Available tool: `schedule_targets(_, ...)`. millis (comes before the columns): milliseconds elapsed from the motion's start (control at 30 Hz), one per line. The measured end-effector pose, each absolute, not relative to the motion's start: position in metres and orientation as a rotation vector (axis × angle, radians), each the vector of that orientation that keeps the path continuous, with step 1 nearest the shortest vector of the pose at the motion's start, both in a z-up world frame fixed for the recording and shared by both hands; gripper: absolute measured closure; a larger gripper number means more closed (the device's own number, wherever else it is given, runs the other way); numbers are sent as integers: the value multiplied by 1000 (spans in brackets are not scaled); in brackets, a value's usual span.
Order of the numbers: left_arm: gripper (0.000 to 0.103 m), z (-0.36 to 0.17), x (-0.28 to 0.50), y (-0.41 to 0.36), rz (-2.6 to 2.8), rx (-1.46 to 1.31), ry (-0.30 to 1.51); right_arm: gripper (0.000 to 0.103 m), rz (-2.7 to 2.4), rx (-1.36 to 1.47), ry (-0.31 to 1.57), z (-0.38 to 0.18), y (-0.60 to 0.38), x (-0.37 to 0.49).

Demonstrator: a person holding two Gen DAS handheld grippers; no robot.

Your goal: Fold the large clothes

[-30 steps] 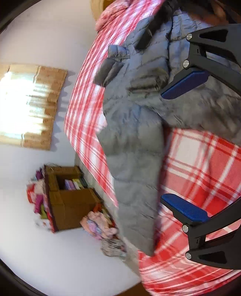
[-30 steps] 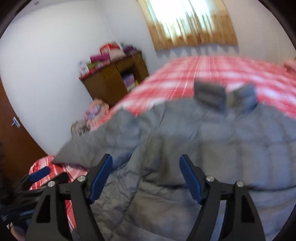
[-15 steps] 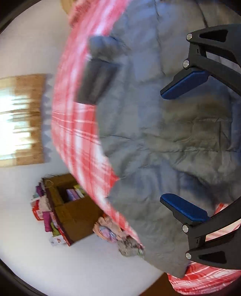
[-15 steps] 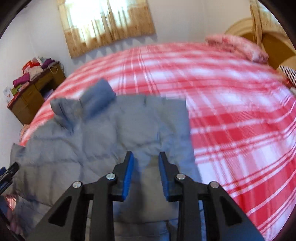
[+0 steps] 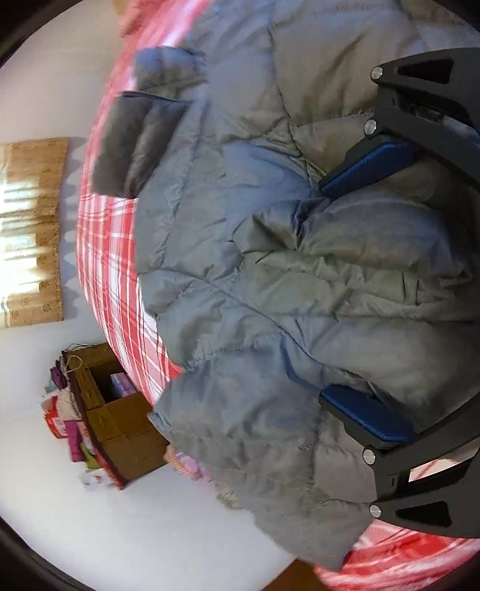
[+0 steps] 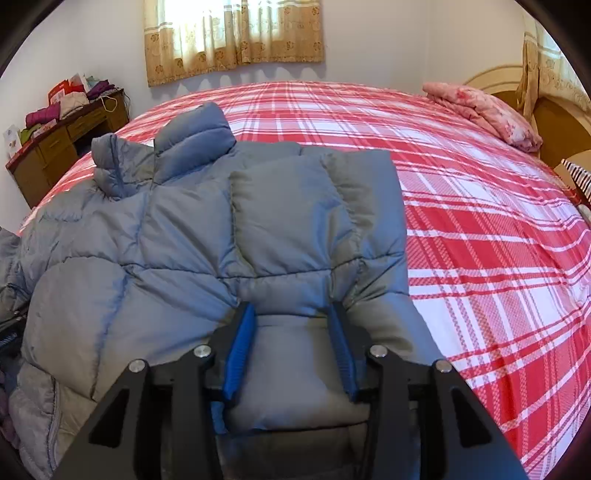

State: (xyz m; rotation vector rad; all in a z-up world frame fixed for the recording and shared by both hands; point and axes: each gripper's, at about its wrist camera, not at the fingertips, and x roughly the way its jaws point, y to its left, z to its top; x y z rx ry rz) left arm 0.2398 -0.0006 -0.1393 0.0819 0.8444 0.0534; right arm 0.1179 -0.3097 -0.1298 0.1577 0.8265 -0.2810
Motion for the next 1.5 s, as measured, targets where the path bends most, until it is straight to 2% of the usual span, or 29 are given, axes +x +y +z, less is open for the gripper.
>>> schedule_targets(200, 1, -69, 182, 100, 176, -179, 624, 55, -270, 172, 821, -130, -312, 117)
schedule_targets(300, 1, -58, 165, 169, 341, -317, 593, 55, -275, 163, 823, -130, -311, 117)
schedule_targets(400, 1, -73, 156, 250, 508, -554, 626, 55, -281, 155, 824, -130, -310, 117)
schedule_targets(500, 1, -94, 164, 296, 575, -712, 700, 54, -284, 152, 824, -130, -309, 118)
schedule_targets(633, 1, -119, 189, 310, 620, -742, 812, 54, -284, 152, 824, -130, -309, 118)
schedule_targets(767, 1, -127, 196, 306, 628, -759, 801, 54, -288, 147, 825, -131, -308, 118)
schedule_targets(800, 7, -131, 198, 309, 622, -763, 798, 53, -289, 146, 825, -131, -308, 119)
schedule_targets(833, 38, -129, 199, 308, 630, -744, 790, 53, -289, 146, 825, -131, -308, 119)
schedule_targets(933, 79, -130, 203, 302, 573, -721, 752, 53, -288, 147, 824, -131, -308, 119)
schedule_targets(1000, 91, -129, 203, 305, 525, -744, 726, 53, -289, 148, 824, -131, -308, 119)
schedule_targets(1133, 97, -111, 210, 296, 510, -670, 679, 52, -286, 149, 824, -131, -308, 119)
schedule_targets(1267, 97, -50, 217, 250, 409, -496, 541, 50, -280, 158, 821, -131, -309, 120)
schedule_targets(1367, 97, 2, 215, 180, 248, -332, 425, 50, -278, 163, 819, -132, -309, 119)
schedule_targets(1500, 97, 36, 199, 71, -6, -119, 346, 50, -273, 172, 815, -132, -310, 119)
